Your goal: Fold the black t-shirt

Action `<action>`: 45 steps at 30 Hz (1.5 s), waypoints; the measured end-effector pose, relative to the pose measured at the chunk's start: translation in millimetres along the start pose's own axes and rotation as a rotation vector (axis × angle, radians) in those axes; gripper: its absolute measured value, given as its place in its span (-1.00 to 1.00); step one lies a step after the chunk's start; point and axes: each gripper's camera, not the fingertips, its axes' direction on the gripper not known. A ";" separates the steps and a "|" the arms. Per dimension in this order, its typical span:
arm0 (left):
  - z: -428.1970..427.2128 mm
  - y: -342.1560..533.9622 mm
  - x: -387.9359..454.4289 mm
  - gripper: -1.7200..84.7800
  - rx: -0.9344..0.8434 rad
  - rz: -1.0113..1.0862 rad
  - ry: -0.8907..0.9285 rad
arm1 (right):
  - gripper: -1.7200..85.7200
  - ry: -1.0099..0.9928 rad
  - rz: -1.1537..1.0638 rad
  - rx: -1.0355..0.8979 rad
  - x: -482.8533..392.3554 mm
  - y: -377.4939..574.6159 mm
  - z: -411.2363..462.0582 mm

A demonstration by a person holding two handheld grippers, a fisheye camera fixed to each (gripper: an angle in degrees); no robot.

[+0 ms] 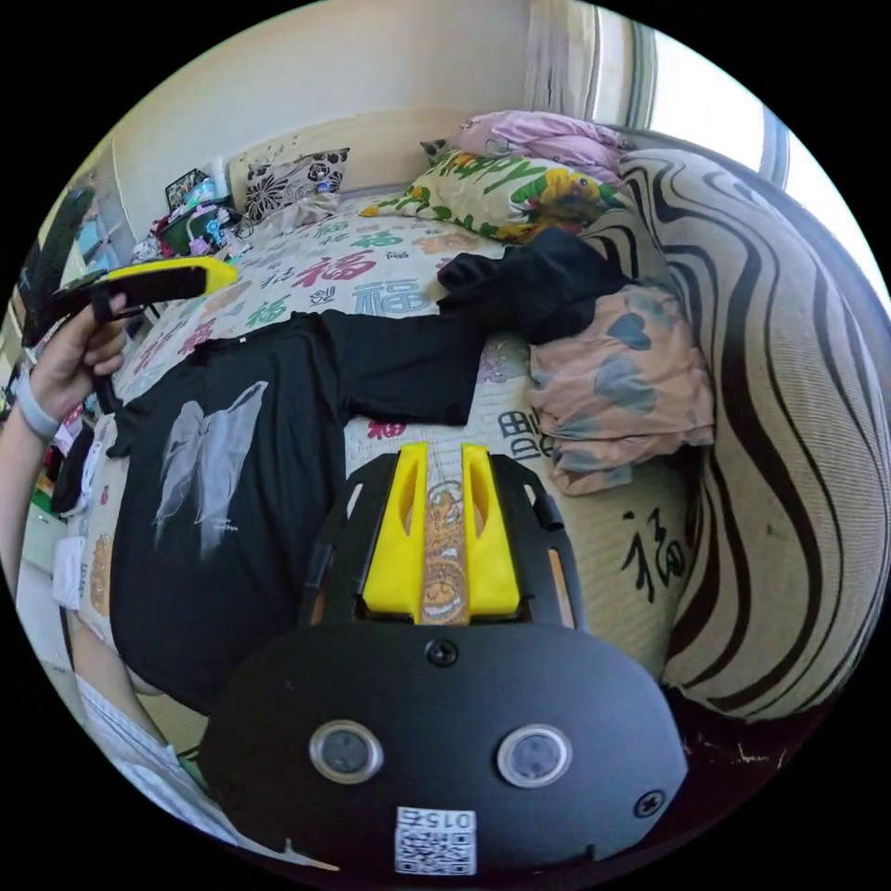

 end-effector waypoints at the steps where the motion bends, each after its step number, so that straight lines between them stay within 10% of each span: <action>1: 45.1 -33.7 6.9 -0.81 -0.034 0.038 0.024 | -0.81 -0.010 0.018 -0.004 5.2 -4.1 5.7; 16: 370.3 -131.6 59.2 -0.94 -0.308 0.171 0.032 | -0.88 -0.281 0.139 -0.134 74.8 -42.1 92.3; 31: 184.8 32.0 -112.9 -0.97 0.083 -0.125 0.064 | -0.98 -0.279 -0.210 0.059 9.1 -46.0 8.0; 45: 171.4 265.3 -195.0 -0.97 -0.024 -0.401 0.042 | -0.96 -0.387 -0.540 -0.184 -121.0 1.4 55.2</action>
